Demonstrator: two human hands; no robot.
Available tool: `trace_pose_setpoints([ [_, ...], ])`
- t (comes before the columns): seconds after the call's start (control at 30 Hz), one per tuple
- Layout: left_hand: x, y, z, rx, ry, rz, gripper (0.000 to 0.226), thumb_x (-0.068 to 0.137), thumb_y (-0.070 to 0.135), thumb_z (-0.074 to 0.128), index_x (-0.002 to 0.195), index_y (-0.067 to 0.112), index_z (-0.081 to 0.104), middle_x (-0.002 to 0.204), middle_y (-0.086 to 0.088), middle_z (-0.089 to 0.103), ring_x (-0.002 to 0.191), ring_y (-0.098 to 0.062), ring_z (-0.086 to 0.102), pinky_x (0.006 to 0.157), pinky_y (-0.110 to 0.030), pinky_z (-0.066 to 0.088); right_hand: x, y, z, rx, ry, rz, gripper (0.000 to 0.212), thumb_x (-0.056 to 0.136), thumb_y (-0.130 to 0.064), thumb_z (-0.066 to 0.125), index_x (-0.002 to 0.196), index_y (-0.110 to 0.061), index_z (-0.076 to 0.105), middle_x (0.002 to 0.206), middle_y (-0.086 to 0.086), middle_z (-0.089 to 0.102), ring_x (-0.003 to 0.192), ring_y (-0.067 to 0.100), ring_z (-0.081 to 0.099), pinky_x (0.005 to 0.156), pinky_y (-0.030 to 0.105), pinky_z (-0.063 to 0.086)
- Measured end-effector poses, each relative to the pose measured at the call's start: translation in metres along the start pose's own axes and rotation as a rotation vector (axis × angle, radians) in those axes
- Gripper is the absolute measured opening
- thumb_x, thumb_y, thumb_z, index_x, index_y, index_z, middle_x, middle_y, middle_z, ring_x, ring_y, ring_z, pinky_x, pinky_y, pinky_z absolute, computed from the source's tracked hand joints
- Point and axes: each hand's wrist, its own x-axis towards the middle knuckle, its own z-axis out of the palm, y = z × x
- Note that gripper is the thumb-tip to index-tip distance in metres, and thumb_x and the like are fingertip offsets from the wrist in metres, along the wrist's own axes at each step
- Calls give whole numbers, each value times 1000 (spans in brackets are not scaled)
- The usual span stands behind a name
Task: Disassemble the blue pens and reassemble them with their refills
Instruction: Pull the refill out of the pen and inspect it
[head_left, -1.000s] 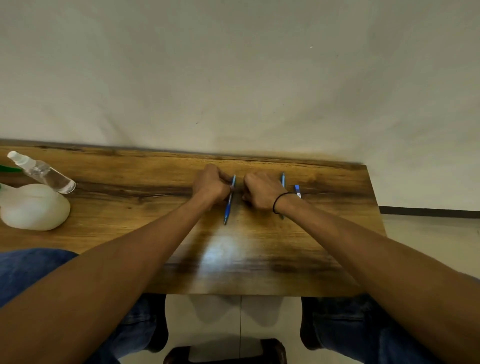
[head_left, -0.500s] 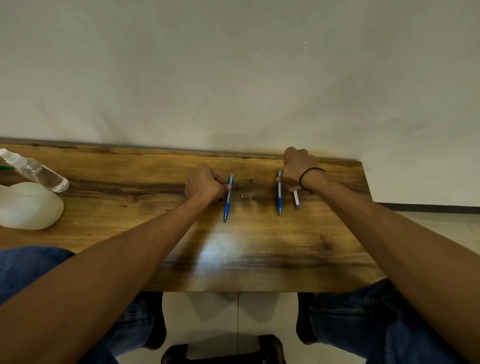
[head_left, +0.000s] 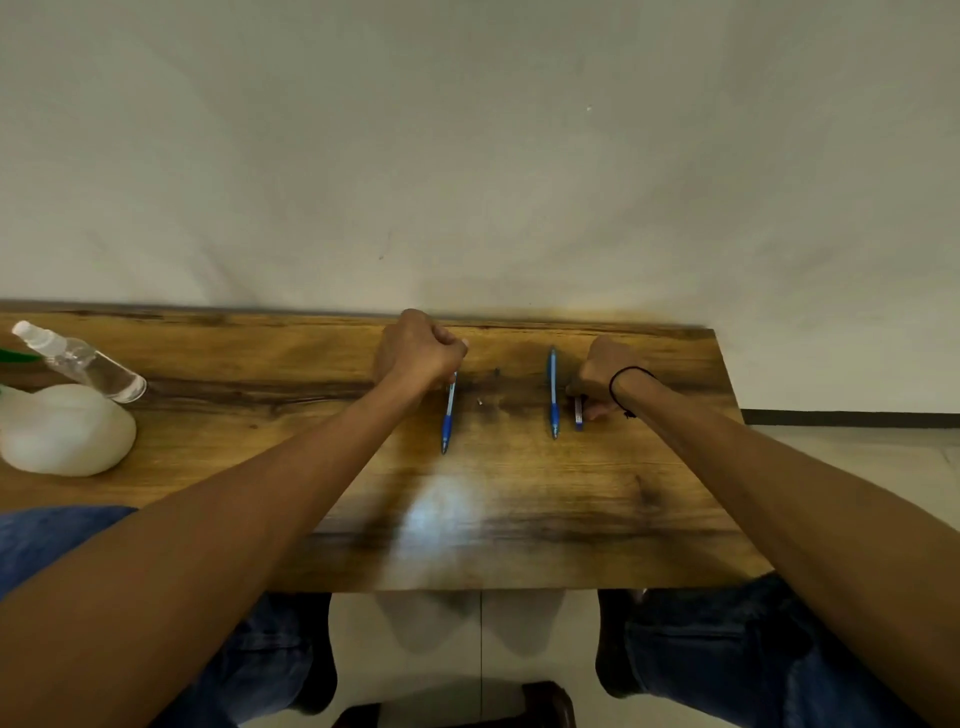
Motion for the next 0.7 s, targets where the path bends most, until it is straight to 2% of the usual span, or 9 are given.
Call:
trace_pose_setpoints([
  [0.07,-2,7,-1,-34,-46,42,15,94,32,78,83,23,72,81,-2,79,75,-16,79,78,-42,67,-2,-2,1,25,15,-22,19,94,-17,73,80,-4,68,68,11,75,49,22,73,46,30,56],
  [0.13,-5,15,0,-108,-144,88,15,95,35,77,96,20,75,89,-2,79,80,-14,79,74,-36,68,-6,-9,2,11,124,-116,23,90,-22,76,76,-7,65,70,8,71,64,27,72,58,37,59],
  [0.17,-6,18,2,-142,-197,93,19,95,37,76,100,19,77,92,-1,79,84,-14,78,73,-34,67,-11,-15,4,1,195,-178,26,87,-27,78,76,-9,65,69,6,67,67,26,68,60,38,57],
  [0.27,-9,25,9,-177,-309,88,26,93,45,76,104,22,80,98,1,80,93,-13,77,74,-33,64,-32,-34,10,82,345,-351,30,80,-36,81,70,-13,66,63,2,63,65,20,63,54,36,54],
  [0.37,-11,26,12,-290,-372,79,20,95,39,75,101,20,82,94,2,82,95,-16,79,73,-32,62,-53,-43,17,161,426,-479,27,77,-27,80,65,-19,58,60,-2,60,64,18,63,50,35,52],
  [0.5,-11,22,9,-445,-392,67,16,99,19,71,108,8,80,99,-11,82,90,-26,81,79,-44,67,-57,-44,11,206,392,-541,15,82,-19,78,81,-14,64,70,1,67,71,21,67,62,43,59],
  [0.6,-10,19,6,-397,-351,131,21,99,9,70,118,5,77,101,-11,82,91,-21,81,83,-35,66,-56,-41,2,276,287,-596,26,86,-5,78,103,-15,60,73,1,73,65,13,73,65,38,65],
  [0.7,-12,18,7,-256,-305,216,29,95,1,72,123,8,76,107,-6,81,99,-15,77,89,-30,63,-55,-40,-6,281,207,-642,24,91,3,71,107,-14,63,78,4,76,65,9,76,67,33,66],
])
